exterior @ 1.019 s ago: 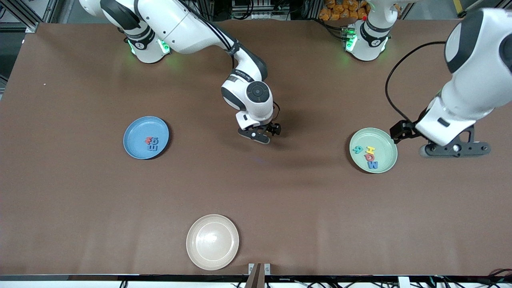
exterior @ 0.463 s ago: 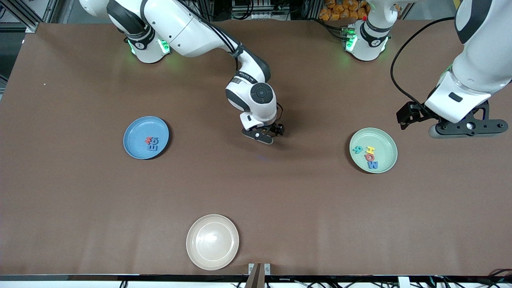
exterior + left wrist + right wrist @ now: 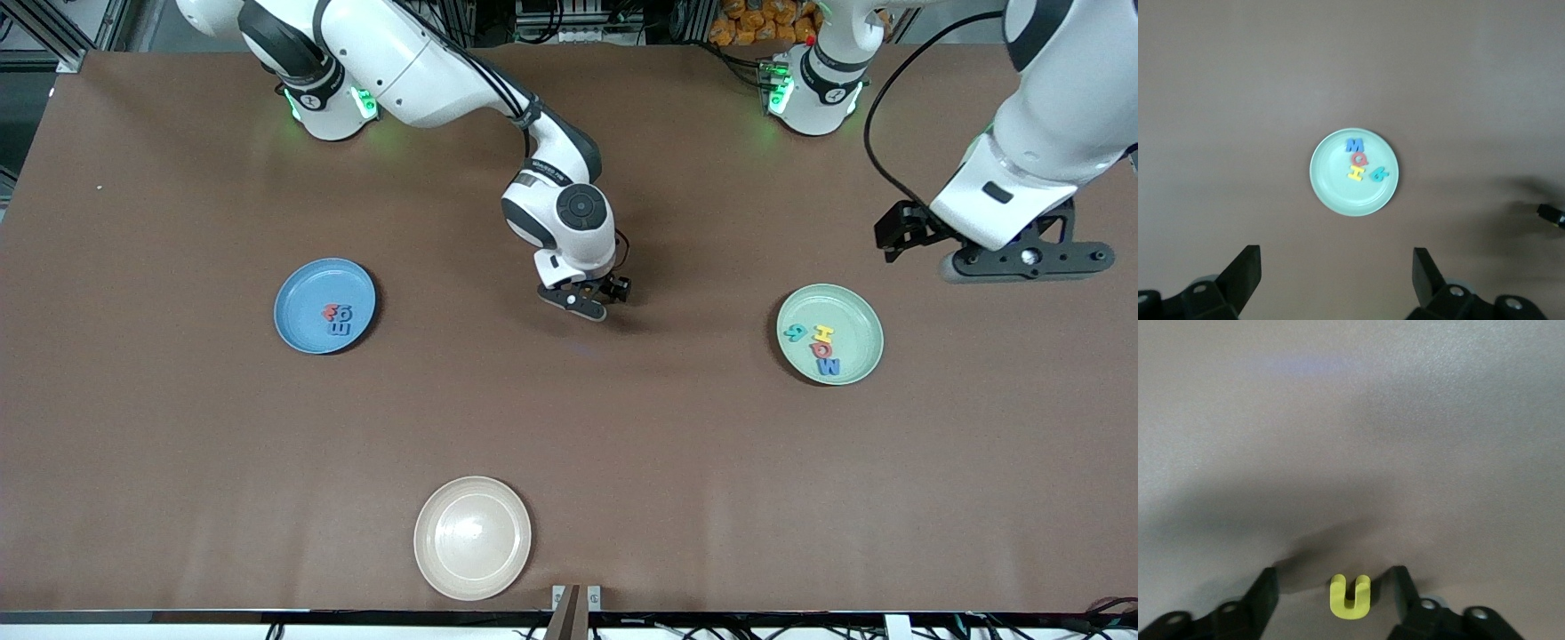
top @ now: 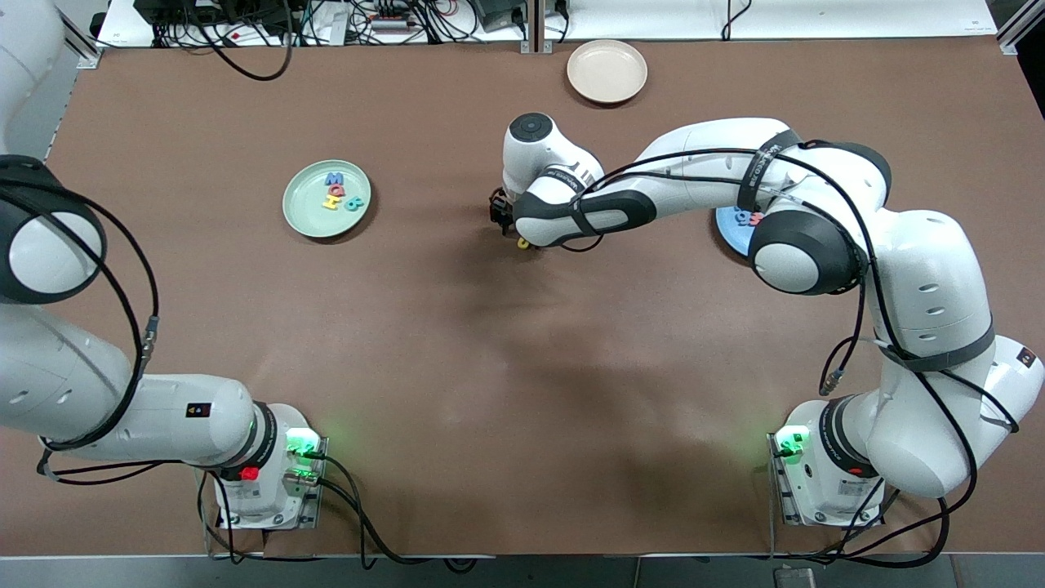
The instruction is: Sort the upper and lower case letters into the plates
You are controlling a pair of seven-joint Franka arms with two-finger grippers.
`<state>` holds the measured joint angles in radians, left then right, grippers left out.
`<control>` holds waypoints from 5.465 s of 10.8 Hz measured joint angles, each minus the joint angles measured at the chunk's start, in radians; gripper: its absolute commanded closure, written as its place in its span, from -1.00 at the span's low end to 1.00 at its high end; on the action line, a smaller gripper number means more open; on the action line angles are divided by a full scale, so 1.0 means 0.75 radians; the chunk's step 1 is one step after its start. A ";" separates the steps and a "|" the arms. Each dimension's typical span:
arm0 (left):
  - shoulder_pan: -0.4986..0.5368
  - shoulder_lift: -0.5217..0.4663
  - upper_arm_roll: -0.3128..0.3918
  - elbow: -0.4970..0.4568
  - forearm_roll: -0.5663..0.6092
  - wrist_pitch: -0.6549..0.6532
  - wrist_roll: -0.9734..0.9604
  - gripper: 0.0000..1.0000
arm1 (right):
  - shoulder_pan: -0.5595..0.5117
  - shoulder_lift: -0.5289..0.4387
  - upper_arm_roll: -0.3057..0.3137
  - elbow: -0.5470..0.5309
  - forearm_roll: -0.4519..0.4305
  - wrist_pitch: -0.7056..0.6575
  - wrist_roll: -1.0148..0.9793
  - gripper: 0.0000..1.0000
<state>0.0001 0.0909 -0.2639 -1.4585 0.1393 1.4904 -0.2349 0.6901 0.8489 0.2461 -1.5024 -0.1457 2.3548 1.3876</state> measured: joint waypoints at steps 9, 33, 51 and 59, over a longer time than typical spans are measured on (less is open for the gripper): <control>0.037 -0.102 0.132 -0.013 -0.135 -0.142 0.153 -1.00 | 0.002 -0.008 0.010 0.006 -0.001 -0.005 0.021 0.84; 0.033 -0.152 0.263 -0.127 -0.171 -0.021 0.168 -1.00 | -1.113 -0.515 -0.004 -0.461 0.155 -0.519 -1.408 1.00; -0.005 -0.158 0.284 -0.146 -0.171 0.015 0.168 -1.00 | -1.076 -0.717 -0.163 0.013 0.163 -0.904 -1.566 -1.00; -0.020 -0.165 0.283 -0.125 -0.171 0.015 0.168 -1.00 | -0.970 -0.886 -0.273 0.238 0.146 -1.179 -1.571 -1.00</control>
<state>-0.0150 -0.0328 -0.0516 -1.5520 0.0113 1.5020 -0.1089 -0.0377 0.1848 0.0416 -1.3237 -0.0363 1.4706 0.2094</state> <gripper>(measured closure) 0.000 0.000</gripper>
